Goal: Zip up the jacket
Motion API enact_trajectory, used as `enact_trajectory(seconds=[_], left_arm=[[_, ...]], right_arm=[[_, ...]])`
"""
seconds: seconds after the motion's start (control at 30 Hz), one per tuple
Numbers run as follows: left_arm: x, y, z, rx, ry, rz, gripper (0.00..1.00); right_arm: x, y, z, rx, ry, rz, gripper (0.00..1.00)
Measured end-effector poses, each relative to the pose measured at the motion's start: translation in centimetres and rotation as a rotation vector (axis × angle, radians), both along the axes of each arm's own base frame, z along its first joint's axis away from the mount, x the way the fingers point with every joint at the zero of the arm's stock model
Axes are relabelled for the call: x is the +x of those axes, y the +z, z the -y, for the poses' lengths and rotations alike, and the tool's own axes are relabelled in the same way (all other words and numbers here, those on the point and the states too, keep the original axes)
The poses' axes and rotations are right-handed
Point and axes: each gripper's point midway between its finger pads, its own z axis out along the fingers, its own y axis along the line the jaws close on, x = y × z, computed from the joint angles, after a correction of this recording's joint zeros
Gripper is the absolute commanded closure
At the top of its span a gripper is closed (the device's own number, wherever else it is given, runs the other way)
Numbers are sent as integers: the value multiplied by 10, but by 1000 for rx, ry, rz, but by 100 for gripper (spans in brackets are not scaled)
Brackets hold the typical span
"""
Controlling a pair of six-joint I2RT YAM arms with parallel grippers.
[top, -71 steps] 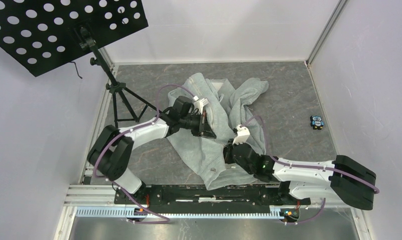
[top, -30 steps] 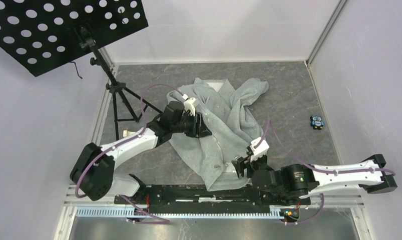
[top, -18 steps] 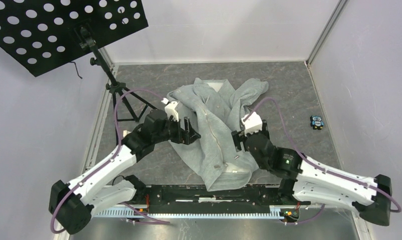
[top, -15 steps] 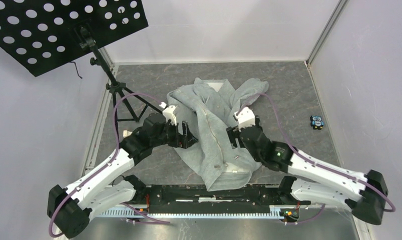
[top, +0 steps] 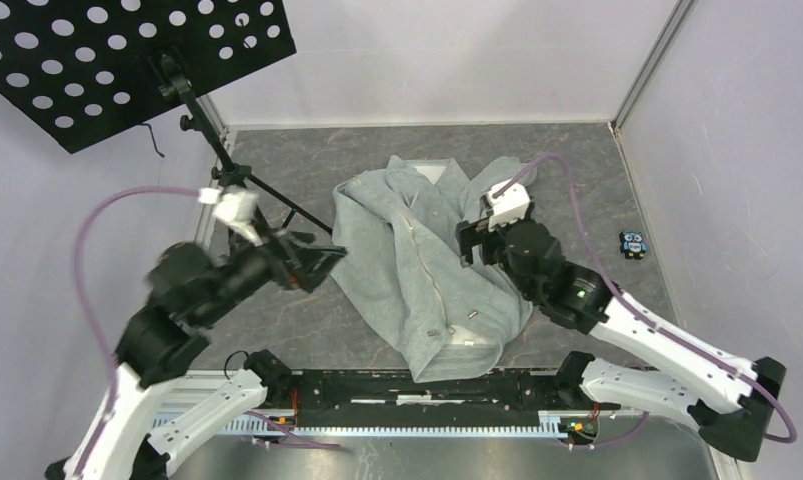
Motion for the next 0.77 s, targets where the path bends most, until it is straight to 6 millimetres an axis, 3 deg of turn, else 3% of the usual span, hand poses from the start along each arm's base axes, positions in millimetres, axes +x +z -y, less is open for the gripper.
enact_trajectory(seconds=[0.17,0.3,0.5,0.77], left_arm=[[-43,88,-50,-129,74,267,0],[-62,125,-77,-179,129,376,0],[-65,130,-86,-171,160,389,0],[-60,120,-86,-148,175,361,0]], right_arm=[[2,83,24,102,-77,179,2],[-7,127,56,168,-143,308,2],[-22,161,96,244,-234,424,2],[-26,170,110,246,-268,463,2]])
